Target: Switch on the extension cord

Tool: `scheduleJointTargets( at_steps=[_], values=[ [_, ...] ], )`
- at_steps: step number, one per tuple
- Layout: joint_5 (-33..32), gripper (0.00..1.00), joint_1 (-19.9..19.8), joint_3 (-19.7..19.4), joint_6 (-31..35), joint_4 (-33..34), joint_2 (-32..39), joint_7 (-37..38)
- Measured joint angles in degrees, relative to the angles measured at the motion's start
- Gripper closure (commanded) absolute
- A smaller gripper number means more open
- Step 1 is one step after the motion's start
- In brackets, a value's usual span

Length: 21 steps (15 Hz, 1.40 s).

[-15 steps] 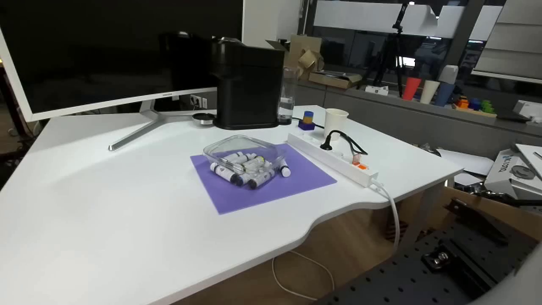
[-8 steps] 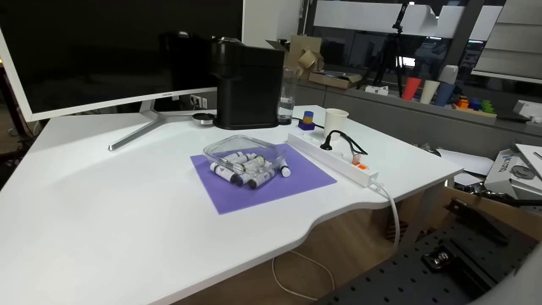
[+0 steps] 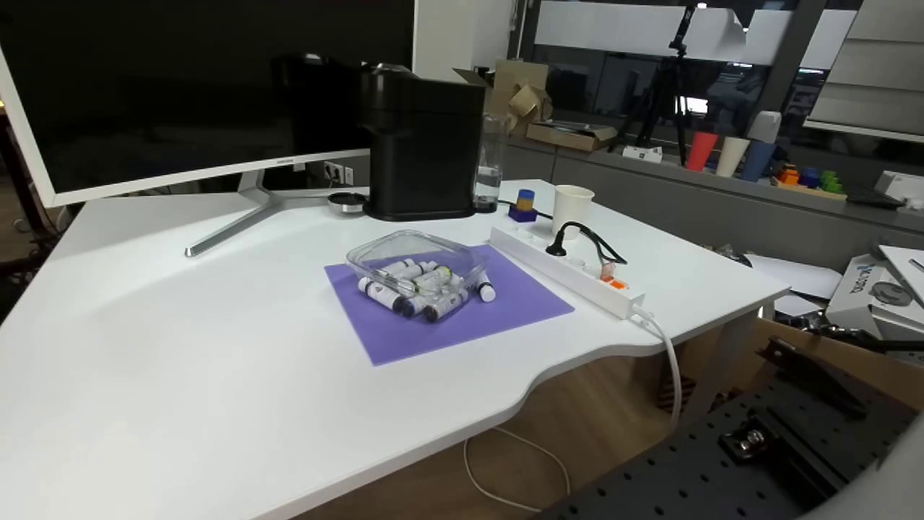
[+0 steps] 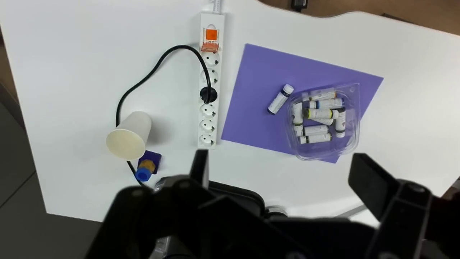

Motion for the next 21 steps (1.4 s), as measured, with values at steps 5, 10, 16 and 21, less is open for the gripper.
scheduleJointTargets(
  at_steps=[5,10,16,21],
  values=[
    [-1.09,0.0,-2.46,-2.62,10.22,-6.6,5.01,-0.97],
    [-0.99,0.0,-4.35,-4.7,18.23,-10.47,12.55,-3.26],
    [0.27,0.0,-5.84,-6.91,27.99,-13.02,24.39,-7.43],
    [2.67,0.0,-7.09,-6.35,33.48,-13.14,34.63,-9.26]
  ],
)
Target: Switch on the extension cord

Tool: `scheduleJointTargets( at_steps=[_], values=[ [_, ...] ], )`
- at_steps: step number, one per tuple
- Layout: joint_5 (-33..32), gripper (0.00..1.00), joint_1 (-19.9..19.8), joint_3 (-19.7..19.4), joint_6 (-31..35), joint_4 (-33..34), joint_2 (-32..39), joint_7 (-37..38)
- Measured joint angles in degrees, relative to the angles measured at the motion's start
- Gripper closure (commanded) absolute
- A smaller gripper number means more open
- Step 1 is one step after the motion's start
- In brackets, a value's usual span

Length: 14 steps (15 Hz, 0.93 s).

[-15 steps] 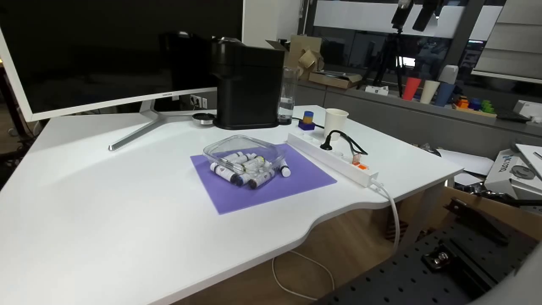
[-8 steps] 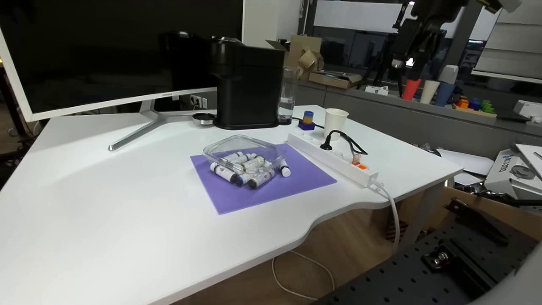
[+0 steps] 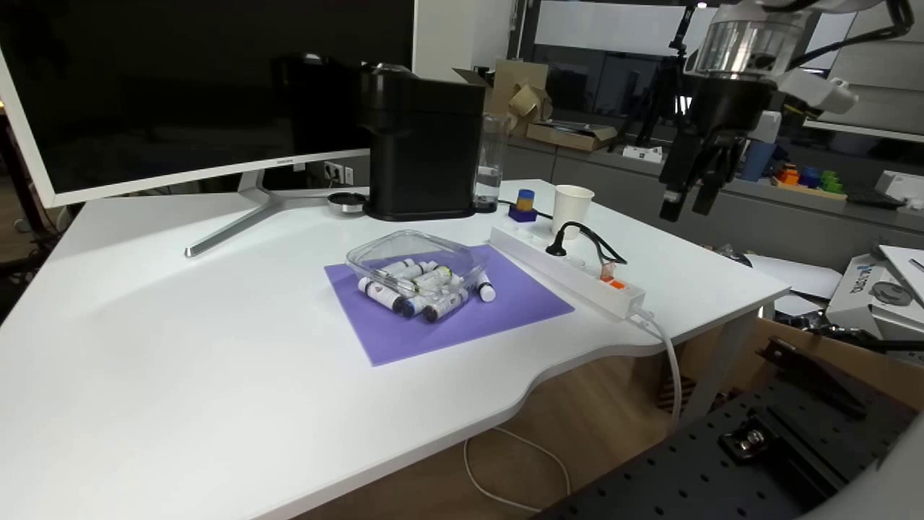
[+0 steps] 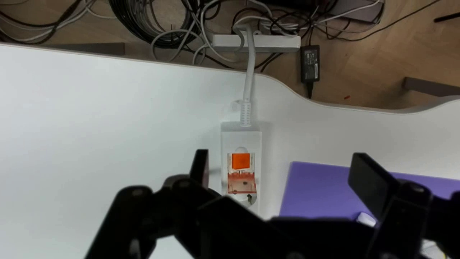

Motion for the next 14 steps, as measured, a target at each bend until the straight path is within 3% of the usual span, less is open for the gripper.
scheduleJointTargets(
  at_steps=[4,9,10,11,14],
  values=[
    [0.93,0.0,-1.23,1.77,4.08,0.33,4.22,0.21],
    [-0.57,0.0,-2.48,2.77,6.09,0.17,4.54,1.06],
    [-1.82,0.25,-3.09,3.31,7.32,0.09,4.82,2.37],
    [-3.08,0.27,-3.65,3.89,8.82,0.1,5.5,4.03],
    [-4.98,0.49,-4.27,5.24,14.04,0.4,9.37,8.13]
  ],
)
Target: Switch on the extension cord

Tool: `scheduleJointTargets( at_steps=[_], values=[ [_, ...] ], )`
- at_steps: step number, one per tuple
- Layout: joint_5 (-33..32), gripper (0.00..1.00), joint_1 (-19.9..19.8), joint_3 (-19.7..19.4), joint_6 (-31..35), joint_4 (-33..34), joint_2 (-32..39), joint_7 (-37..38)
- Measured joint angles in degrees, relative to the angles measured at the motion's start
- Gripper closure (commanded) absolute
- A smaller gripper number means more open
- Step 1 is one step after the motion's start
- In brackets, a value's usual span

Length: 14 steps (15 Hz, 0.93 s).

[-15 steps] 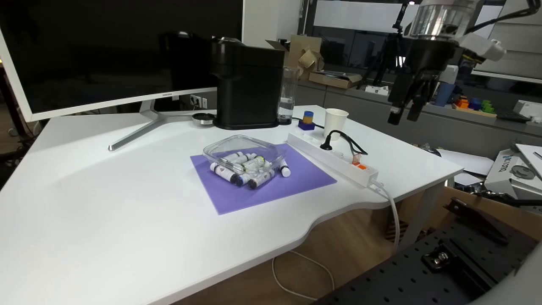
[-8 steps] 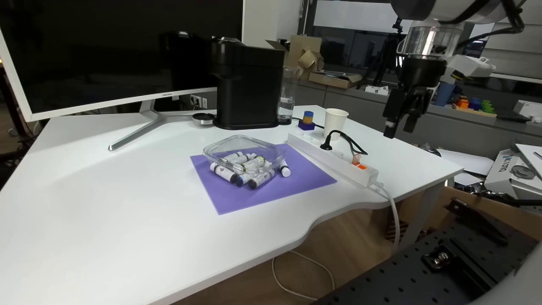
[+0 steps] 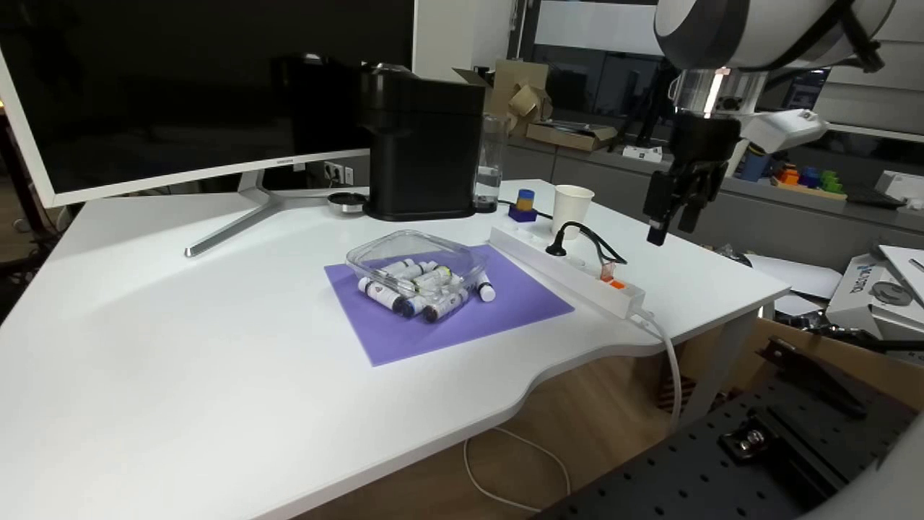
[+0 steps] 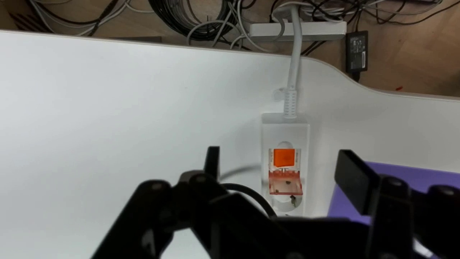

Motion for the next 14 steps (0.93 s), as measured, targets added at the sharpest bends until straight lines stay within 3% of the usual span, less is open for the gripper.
scheduleJointTargets(
  at_steps=[7,14],
  values=[
    [-0.52,0.97,-0.2,4.31,7.51,2.56,10.56,3.48],
    [0.61,1.0,-3.31,10.06,8.42,6.24,16.25,3.3]
  ],
)
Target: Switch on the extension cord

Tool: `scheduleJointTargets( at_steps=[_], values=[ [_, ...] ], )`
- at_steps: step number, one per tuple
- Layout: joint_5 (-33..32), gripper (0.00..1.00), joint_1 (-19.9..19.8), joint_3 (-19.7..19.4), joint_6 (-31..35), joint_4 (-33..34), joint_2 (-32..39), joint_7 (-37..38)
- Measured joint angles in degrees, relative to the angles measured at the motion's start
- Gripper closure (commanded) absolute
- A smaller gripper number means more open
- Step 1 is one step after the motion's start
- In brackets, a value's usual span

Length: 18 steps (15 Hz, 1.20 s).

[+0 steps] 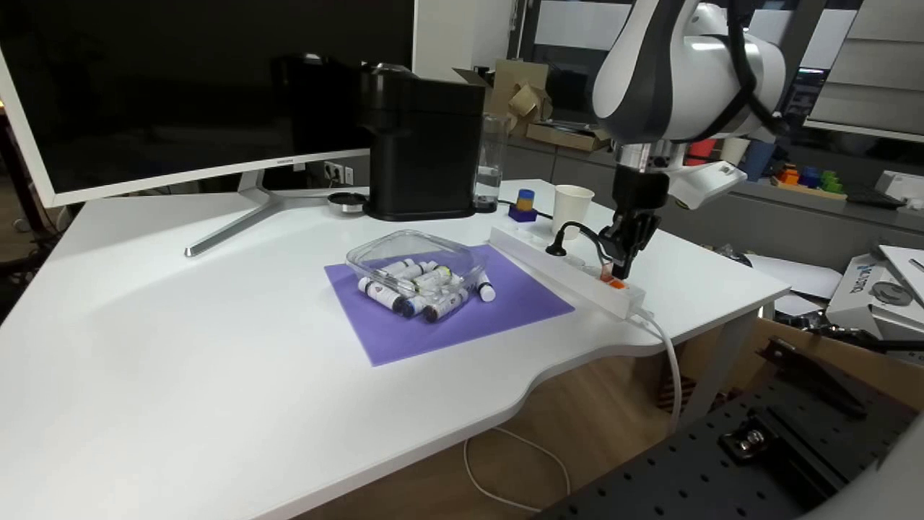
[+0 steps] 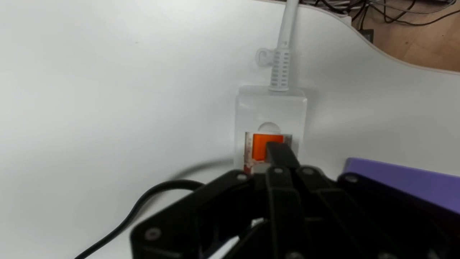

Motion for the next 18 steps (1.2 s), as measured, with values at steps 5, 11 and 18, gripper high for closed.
scheduleJointTargets(
  at_steps=[5,11,18],
  values=[
    [0.31,1.0,-3.15,2.39,-0.02,2.4,2.91,-0.17],
    [2.42,1.0,-7.67,6.34,-0.05,3.38,3.87,-2.89],
    [4.27,1.0,-9.54,7.94,-1.38,4.16,4.14,-5.05]
  ],
)
